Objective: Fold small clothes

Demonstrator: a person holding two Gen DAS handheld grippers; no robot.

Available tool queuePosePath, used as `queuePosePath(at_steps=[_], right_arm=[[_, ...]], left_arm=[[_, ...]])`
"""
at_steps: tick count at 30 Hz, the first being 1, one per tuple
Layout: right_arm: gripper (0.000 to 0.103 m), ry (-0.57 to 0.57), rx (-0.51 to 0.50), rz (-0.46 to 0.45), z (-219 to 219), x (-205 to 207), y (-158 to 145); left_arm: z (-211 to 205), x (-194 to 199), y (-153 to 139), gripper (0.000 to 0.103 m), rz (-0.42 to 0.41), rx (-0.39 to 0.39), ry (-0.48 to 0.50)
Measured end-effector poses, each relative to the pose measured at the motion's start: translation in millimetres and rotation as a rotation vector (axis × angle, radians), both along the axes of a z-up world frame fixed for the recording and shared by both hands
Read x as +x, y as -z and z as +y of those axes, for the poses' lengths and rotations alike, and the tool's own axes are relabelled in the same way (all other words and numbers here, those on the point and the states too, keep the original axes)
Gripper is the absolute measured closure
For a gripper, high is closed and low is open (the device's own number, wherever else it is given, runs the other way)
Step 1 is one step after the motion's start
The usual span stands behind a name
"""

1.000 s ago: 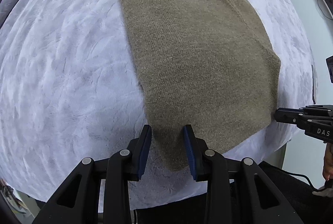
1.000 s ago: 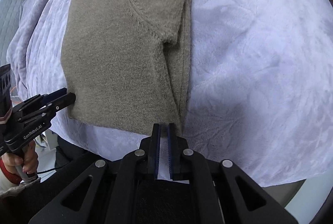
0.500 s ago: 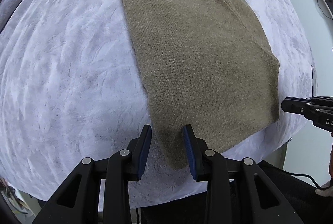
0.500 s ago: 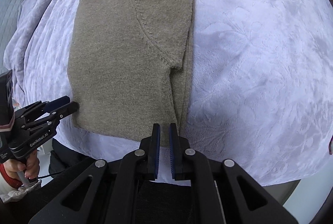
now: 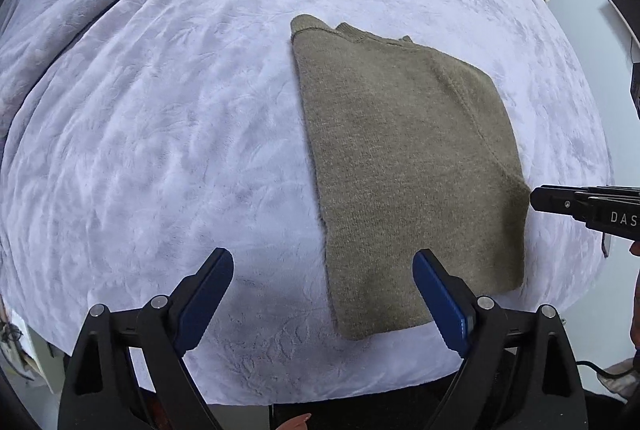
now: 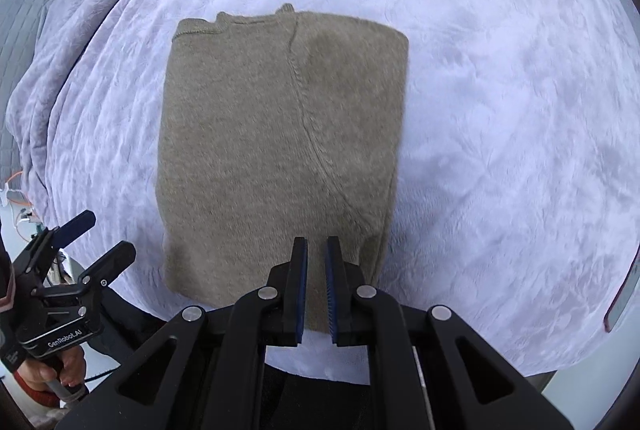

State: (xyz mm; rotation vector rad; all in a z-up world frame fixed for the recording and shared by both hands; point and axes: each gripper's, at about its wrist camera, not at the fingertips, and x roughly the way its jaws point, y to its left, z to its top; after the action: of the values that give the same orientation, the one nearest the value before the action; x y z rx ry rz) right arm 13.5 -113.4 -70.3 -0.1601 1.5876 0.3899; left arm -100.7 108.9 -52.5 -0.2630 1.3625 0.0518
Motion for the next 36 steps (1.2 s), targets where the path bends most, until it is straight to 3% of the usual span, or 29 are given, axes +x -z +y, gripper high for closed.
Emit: queuePosePath(at_steps=[1, 2, 3, 4, 5, 12, 17, 26, 36], right_arm=[[0.078, -0.005, -0.002, -0.007, 3.2, 1.4, -1.7], [0.057, -0.012, -0.002, -0.016, 6.6, 2.3, -3.5], [0.045, -0.017, -0.004, -0.029, 9.4, 2.5, -5.7], [0.025, -0.019, -0.007, -0.041, 12.3, 3.5, -7.2], [0.019, -0.018, -0.012, -0.060, 14.4, 3.7, -9.9], [0.016, 0.012, -0.021, -0.118, 15.1, 3.9, -17.5], [0.001, 0.051, -0.020, -0.136, 10.1, 4.4, -20.1], [0.001, 0.110, -0.063, -0.133, 2.1, 1.9, -22.8], [0.001, 0.193, -0.057, -0.128, -11.5, -4.7, -23.4]], left_arm=[[-1.4, 0.1, -0.6, 0.002, 0.004, 0.005, -0.010], [-2.1, -2.0, -1.7, 0.000, 0.004, 0.012, -0.021], [-0.1, -2.2, -2.6, 0.000, 0.003, 0.008, -0.027], [-0.1, -3.9, -1.5, 0.000, 0.004, 0.004, -0.030], [0.3, -3.8, -1.0, 0.000, 0.007, 0.005, -0.034], [-0.6, 0.2, -4.8, 0.000, 0.010, 0.030, -0.031], [-1.3, 4.6, -11.5, 0.000, -0.002, 0.059, -0.031], [6.8, 12.1, -23.1, 0.000, -0.026, 0.086, -0.078], [-3.8, 17.3, -27.3, 0.000, -0.009, 0.119, -0.039]])
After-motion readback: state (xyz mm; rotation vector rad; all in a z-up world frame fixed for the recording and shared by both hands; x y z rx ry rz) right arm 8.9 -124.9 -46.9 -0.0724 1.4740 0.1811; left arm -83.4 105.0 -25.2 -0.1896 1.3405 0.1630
